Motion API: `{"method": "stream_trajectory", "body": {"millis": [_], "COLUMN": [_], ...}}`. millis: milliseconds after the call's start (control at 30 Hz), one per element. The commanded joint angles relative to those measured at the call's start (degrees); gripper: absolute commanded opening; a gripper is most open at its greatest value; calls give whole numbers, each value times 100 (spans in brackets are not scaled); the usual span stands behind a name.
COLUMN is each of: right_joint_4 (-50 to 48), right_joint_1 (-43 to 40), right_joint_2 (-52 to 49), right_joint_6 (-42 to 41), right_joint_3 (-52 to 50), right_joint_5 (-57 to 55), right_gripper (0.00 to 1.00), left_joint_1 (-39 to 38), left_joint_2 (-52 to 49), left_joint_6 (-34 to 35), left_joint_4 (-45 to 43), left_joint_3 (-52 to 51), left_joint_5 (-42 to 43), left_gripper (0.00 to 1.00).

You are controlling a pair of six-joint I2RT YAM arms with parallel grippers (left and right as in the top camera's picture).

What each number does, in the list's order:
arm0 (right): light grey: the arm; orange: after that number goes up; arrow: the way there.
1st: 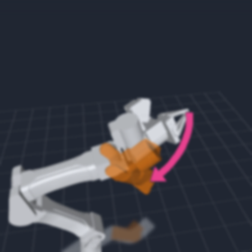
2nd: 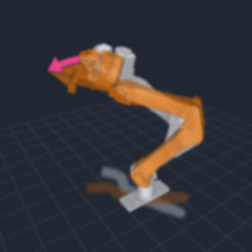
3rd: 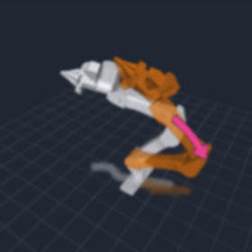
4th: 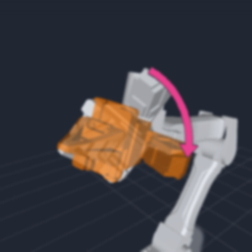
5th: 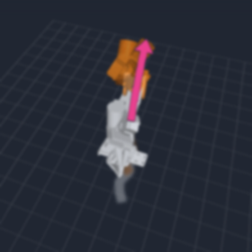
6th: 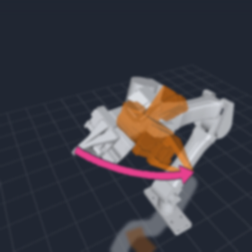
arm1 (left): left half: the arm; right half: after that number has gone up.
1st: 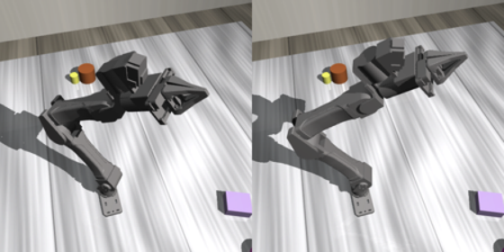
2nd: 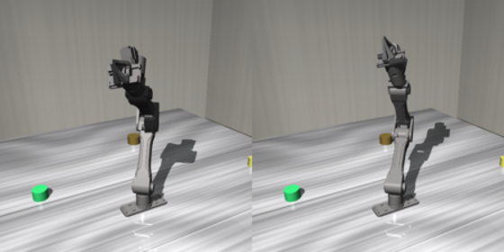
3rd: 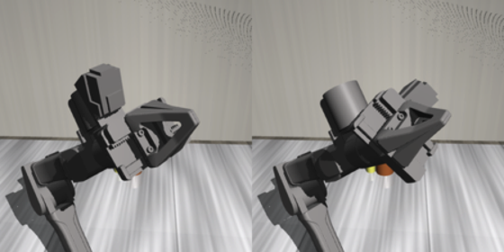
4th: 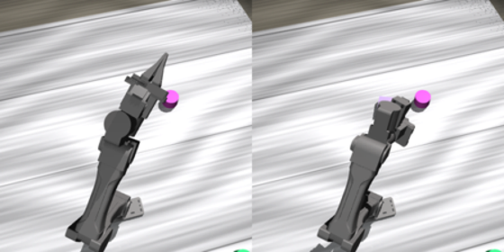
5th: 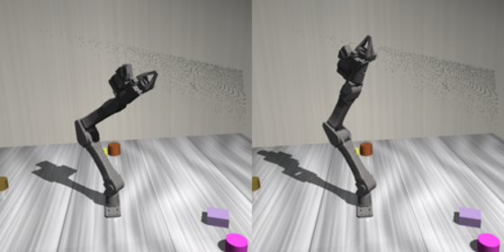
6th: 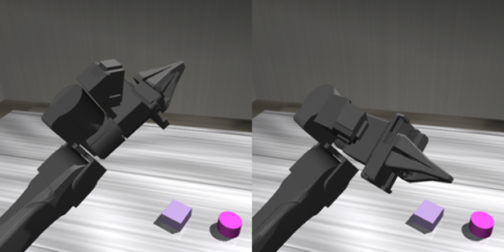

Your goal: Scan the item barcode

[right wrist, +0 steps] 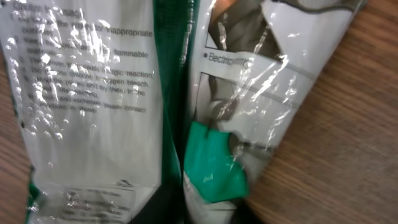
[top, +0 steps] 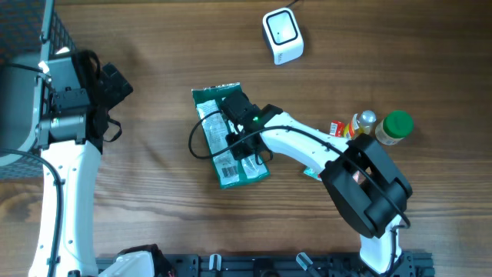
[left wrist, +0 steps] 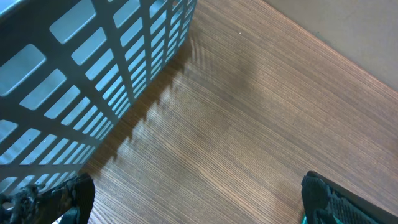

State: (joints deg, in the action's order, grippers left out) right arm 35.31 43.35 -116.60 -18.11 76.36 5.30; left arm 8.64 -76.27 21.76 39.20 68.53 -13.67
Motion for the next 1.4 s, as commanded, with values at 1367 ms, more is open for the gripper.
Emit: {"method": "stream_trajectory", "body": {"millis": [1367], "right_joint_4": [442], "right_joint_1": [116], "right_joint_2": [1405], "right_joint_6": [885], "right_joint_3": [195], "right_joint_5": [-914], "right_gripper": [4], "left_joint_1": [22], "left_joint_2": [4], "left_joint_6": [-50], "left_joint_4": [-13], "left_joint_3": [22], "left_joint_5": [-31], "left_gripper": [100]}}
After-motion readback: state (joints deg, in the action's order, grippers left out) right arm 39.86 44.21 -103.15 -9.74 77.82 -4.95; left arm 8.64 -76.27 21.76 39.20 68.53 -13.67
